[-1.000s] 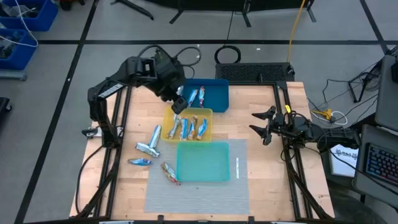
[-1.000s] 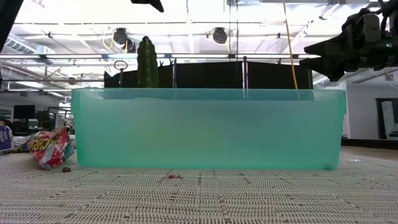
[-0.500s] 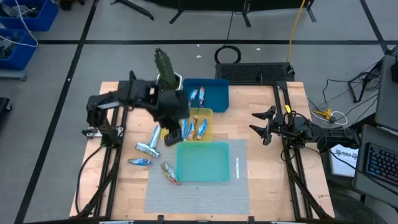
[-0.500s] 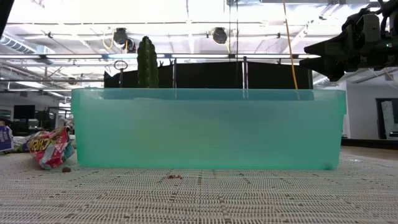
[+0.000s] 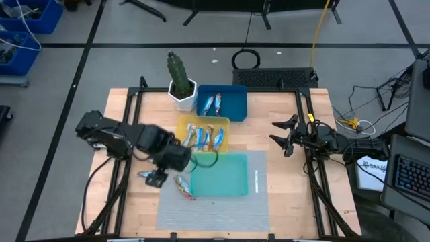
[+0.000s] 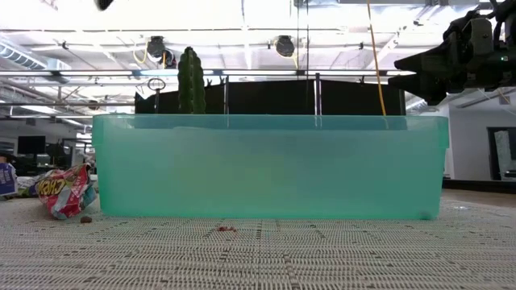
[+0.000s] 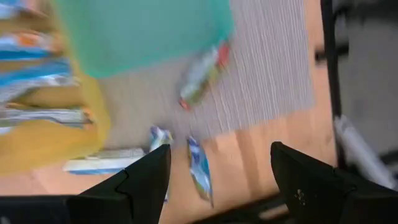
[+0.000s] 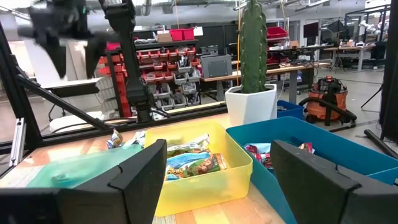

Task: Pick and place Granola Bars by type
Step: Put the red granola bar into the blue bin

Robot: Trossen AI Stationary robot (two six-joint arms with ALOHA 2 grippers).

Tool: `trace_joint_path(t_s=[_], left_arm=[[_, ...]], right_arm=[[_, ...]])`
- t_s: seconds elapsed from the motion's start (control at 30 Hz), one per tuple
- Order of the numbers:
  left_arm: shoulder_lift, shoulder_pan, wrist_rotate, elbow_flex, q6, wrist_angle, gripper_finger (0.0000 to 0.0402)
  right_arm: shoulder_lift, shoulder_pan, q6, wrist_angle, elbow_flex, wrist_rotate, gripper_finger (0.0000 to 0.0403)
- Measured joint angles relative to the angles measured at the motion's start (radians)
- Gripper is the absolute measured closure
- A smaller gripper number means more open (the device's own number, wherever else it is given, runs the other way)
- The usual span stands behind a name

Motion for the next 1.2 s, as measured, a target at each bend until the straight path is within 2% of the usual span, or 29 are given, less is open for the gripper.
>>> trace_joint_path(t_s=[0.13,0.33,0.5,0.6,0.73,0.93,1.2], left_arm=[[-0.041,-0.08,-0.006,-0.125,0.076,0.028,0.0128],[-0.049,-0.181,-0.052,-0.243,0.123,0.109,0.0128],[-0.049,-0.23,-0.061,-0.34,0.2,0.241,0.0128],[-0.049,-0.247,-0.113,-0.403,0.247,0.318,0.0128],[-0.049,-0.264,-0.194,-0.492,0.275,0.421,0.0128],[-0.049,-0.251,-0.219,-0.623,0.337,0.541,0.0128],[-0.036,-0.203,-0.267,-0.725,0.326,0.679,0.0128]], right_arm=[[0.0,0.0,0.0,0.0,0.0,0.0,0.0124],[0.0,0.0,0.0,0.0,0.0,0.0,0.0124],[0.0,0.0,0.0,0.0,0.0,0.0,0.0124],[0.0,0.0,0.0,0.0,0.0,0.0,0.0124],[0.0,0.0,0.0,0.0,0.0,0.0,0.0124],[0.0,0.0,0.0,0.0,0.0,0.0,0.0124],[0.0,0.0,0.0,0.0,0.0,0.0,0.0124]])
